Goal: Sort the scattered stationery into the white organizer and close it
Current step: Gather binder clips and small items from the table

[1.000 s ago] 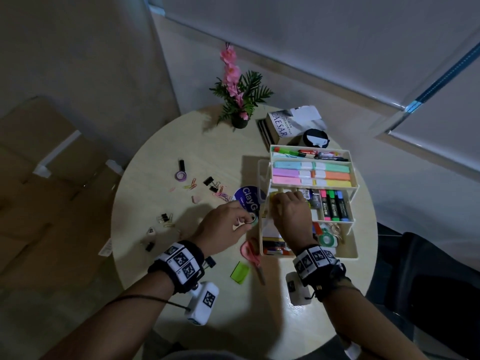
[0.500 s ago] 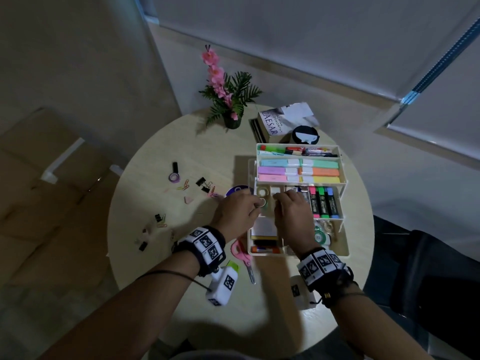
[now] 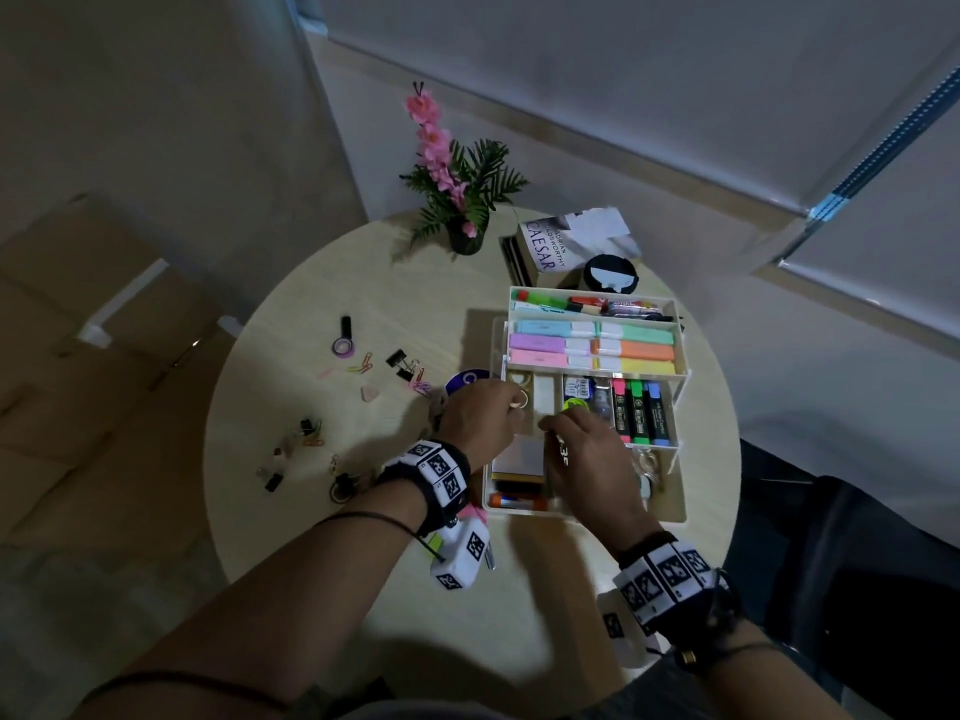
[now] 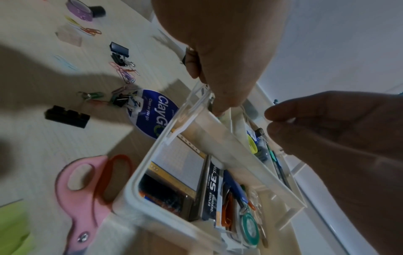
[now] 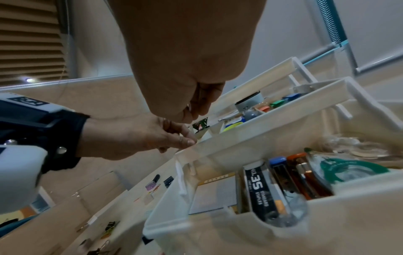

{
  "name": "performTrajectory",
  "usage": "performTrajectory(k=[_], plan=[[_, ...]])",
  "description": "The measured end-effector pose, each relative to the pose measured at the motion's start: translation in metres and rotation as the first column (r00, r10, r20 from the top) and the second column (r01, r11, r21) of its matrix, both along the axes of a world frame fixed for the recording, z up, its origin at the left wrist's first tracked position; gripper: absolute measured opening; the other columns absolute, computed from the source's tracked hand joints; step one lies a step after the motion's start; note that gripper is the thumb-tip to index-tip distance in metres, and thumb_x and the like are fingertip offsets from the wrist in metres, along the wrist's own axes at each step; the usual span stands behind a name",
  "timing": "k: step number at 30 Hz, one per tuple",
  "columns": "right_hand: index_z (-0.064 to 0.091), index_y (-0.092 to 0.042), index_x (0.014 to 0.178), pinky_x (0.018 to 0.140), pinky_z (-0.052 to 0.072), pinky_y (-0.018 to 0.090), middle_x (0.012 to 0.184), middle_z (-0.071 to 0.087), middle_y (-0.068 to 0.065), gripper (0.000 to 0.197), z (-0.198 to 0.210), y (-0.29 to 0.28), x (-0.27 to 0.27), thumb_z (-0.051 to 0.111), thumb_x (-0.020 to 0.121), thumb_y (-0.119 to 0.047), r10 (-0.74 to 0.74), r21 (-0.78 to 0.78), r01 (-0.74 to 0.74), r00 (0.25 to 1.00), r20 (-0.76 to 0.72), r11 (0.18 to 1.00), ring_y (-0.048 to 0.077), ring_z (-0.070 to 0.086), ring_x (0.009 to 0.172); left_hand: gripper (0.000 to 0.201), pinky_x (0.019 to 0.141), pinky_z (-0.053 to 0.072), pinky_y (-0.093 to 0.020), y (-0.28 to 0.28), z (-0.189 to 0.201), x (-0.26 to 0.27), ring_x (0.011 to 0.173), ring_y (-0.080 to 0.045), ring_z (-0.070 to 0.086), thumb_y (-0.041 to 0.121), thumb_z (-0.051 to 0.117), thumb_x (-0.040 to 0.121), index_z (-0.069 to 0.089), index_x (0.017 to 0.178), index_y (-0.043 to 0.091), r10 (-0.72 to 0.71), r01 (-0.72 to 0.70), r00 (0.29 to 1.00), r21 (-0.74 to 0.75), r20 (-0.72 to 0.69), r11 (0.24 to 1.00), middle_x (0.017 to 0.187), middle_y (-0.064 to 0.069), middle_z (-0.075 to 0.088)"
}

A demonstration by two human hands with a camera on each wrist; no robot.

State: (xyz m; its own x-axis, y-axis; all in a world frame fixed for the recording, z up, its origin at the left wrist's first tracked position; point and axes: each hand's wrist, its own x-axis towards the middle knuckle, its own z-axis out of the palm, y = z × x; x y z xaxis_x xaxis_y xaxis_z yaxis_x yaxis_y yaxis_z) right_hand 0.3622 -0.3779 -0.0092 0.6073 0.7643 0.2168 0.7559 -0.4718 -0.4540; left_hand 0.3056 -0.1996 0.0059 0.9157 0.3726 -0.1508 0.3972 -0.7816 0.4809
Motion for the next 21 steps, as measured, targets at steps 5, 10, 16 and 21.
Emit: performTrajectory(k=[5, 10, 16, 21], plan=[[0.072, -0.010, 0.107, 0.060, 0.049, 0.040, 0.095, 0.064, 0.006, 0.020, 0.005, 0.035, -0.020, 0.066, 0.089, -0.003, 0.095, 0.001, -0.095, 0.994, -0.050, 0.995, 0.026, 0.059, 0.075, 0.008, 0.069, 0.057, -0.036, 0.025, -0.004, -0.043, 0.082, -0.020, 0.067, 0.021, 0.063, 0.096, 0.069, 0.101, 0.023, 0.025, -0.019, 0.996, -0.066, 0.086, 0.998, 0.094, 0.003, 0.073], [0.072, -0.012, 0.102, 0.055, 0.047, 0.037, 0.096, 0.064, 0.006, 0.016, 0.004, 0.091, -0.041, 0.067, 0.087, -0.007, 0.174, -0.042, -0.179, 0.980, -0.096, 0.983, 0.029, 0.062, 0.074, 0.011, 0.068, 0.053, -0.035, 0.082, -0.019, -0.111, 0.083, -0.022, 0.064, 0.019, 0.063, 0.094, 0.071, 0.101, 0.020, 0.110, -0.105, 0.992, -0.088, 0.065, 0.991, 0.092, 0.000, 0.068], [0.072, -0.017, 0.102, 0.057, 0.052, 0.034, 0.101, 0.067, 0.002, 0.012, -0.012, 0.184, -0.058, 0.065, 0.093, -0.017, 0.154, -0.135, -0.177, 0.975, -0.161, 0.975, 0.024, 0.066, 0.074, 0.012, 0.068, 0.050, -0.035, 0.147, -0.030, -0.192, 0.074, -0.016, 0.052, 0.018, 0.070, 0.093, 0.074, 0.103, 0.022, 0.261, -0.259, 0.965, -0.091, 0.017, 0.962, 0.075, 0.014, 0.044], [0.071, -0.011, 0.111, 0.076, 0.056, 0.040, 0.111, 0.063, 0.013, 0.020, -0.036, 0.270, -0.064, 0.066, 0.093, -0.020, 0.158, -0.240, -0.198, 0.971, -0.177, 0.950, 0.036, 0.066, 0.094, 0.011, 0.067, 0.045, -0.029, 0.179, -0.042, -0.247, 0.077, -0.006, 0.053, 0.022, 0.066, 0.095, 0.073, 0.103, 0.026, 0.289, -0.287, 0.957, -0.126, -0.004, 0.950, 0.076, 0.014, 0.047]])
